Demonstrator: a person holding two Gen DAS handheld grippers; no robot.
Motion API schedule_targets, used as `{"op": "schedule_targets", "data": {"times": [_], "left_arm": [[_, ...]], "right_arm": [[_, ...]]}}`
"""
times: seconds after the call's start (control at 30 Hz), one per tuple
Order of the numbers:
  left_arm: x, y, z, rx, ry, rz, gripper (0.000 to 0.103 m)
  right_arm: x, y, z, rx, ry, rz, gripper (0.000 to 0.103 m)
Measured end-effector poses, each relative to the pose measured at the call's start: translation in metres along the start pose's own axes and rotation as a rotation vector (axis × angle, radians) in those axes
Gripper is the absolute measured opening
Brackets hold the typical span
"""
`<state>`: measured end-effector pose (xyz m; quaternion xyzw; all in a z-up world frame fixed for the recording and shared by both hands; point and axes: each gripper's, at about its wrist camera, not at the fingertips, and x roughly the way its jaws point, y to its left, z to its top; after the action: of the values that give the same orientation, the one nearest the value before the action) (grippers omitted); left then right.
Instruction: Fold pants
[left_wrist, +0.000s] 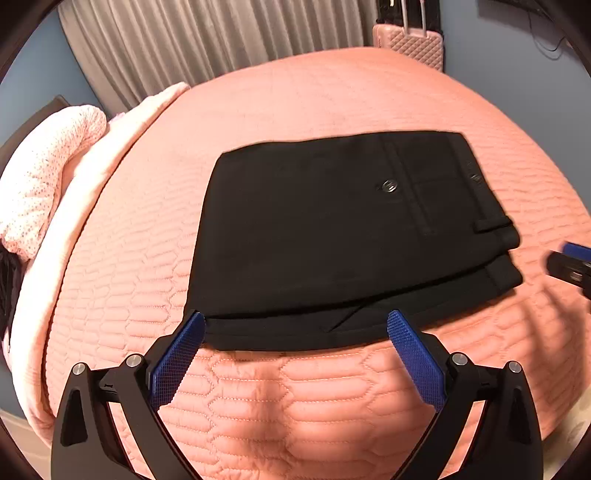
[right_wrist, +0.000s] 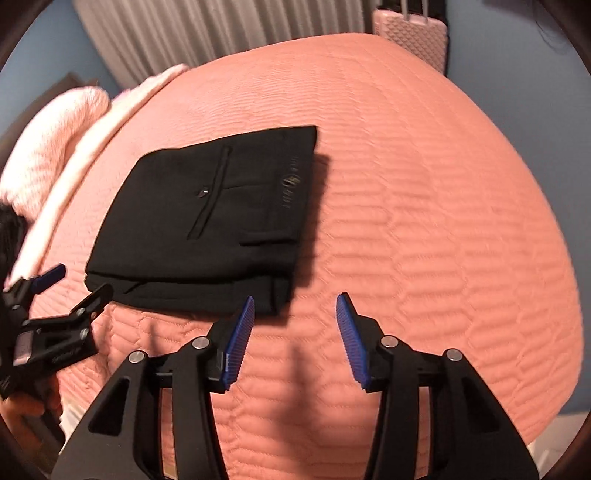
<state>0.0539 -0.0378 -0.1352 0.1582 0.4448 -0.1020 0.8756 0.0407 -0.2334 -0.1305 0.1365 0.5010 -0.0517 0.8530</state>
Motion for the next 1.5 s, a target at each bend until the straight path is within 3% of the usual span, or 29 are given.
{"op": "schedule_targets", "data": {"times": [0.03, 0.13, 0.27, 0.37, 0.43, 0.53, 0.67, 0.8, 0.87, 0.9, 0.97, 1.03, 1.1, 1.13, 1.2, 1.27, 1.3, 1.37, 1.4, 1.43, 1.5], "left_arm": [[-0.002, 0.0, -0.001, 0.003, -0.002, -0.003, 0.098], [-0.003, 0.005, -0.002, -0.004, 0.011, -0.012, 0.098], [-0.008, 0.02, -0.007, -0.012, 0.014, 0.002, 0.098], [-0.001, 0.037, -0.013, -0.023, 0.026, 0.028, 0.098], [0.009, 0.048, -0.015, -0.059, 0.058, 0.023, 0.098], [0.014, 0.058, -0.014, -0.108, 0.064, -0.028, 0.098], [0.009, 0.058, -0.012, -0.097, 0.035, -0.038, 0.098], [0.002, 0.056, -0.016, -0.091, 0.028, -0.059, 0.098], [-0.003, 0.054, -0.02, -0.077, 0.027, -0.064, 0.098], [-0.004, 0.053, -0.022, -0.067, 0.027, -0.065, 0.098], [-0.005, 0.052, -0.024, -0.046, 0.028, -0.049, 0.098], [-0.004, 0.052, -0.024, -0.031, 0.027, -0.046, 0.098], [0.0, 0.055, -0.023, -0.034, 0.029, -0.047, 0.098], [0.002, 0.057, -0.022, -0.042, 0.035, -0.052, 0.098], [0.01, 0.061, -0.019, -0.064, 0.051, -0.072, 0.098], [0.016, 0.066, -0.015, -0.091, 0.071, -0.088, 0.098], [0.016, 0.067, -0.013, -0.099, 0.068, -0.093, 0.098], [0.011, 0.072, -0.011, -0.114, 0.048, -0.084, 0.098], [0.01, 0.074, -0.012, -0.118, 0.044, -0.082, 0.098], [0.01, 0.075, -0.013, -0.121, 0.045, -0.082, 0.098], [0.011, 0.076, -0.013, -0.127, 0.055, -0.08, 0.098]], "right_arm": [[-0.009, 0.012, 0.02, -0.021, 0.001, 0.017, 0.047], [0.01, 0.044, 0.037, -0.132, -0.026, 0.008, 0.068], [0.063, 0.056, 0.037, -0.222, 0.076, -0.056, 0.071], [0.049, 0.062, 0.045, -0.175, 0.061, -0.058, 0.07], [0.028, 0.071, 0.052, -0.163, -0.001, 0.018, 0.07], [0.021, 0.081, 0.059, -0.184, -0.023, -0.029, 0.07], [0.023, 0.106, 0.082, -0.157, -0.018, 0.105, 0.07], [0.068, 0.166, 0.117, -0.321, 0.034, 0.105, 0.07], [0.102, 0.19, 0.132, -0.352, 0.112, 0.168, 0.058], [0.124, 0.201, 0.142, -0.363, 0.155, 0.195, 0.057], [0.155, 0.206, 0.156, -0.362, 0.203, 0.181, 0.048], [0.169, 0.196, 0.185, -0.253, 0.181, 0.195, 0.044], [0.158, 0.197, 0.202, -0.219, 0.118, 0.158, 0.047], [0.148, 0.203, 0.206, -0.227, 0.088, 0.19, 0.047], [0.142, 0.222, 0.201, -0.327, 0.106, 0.252, 0.044], [0.166, 0.226, 0.189, -0.47, 0.15, 0.095, 0.044], [0.171, 0.217, 0.192, -0.452, 0.147, 0.045, 0.046], [0.152, 0.181, 0.196, -0.239, 0.094, 0.083, 0.048], [0.142, 0.176, 0.192, -0.214, 0.081, 0.11, 0.047], [0.126, 0.176, 0.178, -0.246, 0.071, 0.158, 0.046], [0.104, 0.176, 0.143, -0.356, 0.058, 0.153, 0.046]]}}
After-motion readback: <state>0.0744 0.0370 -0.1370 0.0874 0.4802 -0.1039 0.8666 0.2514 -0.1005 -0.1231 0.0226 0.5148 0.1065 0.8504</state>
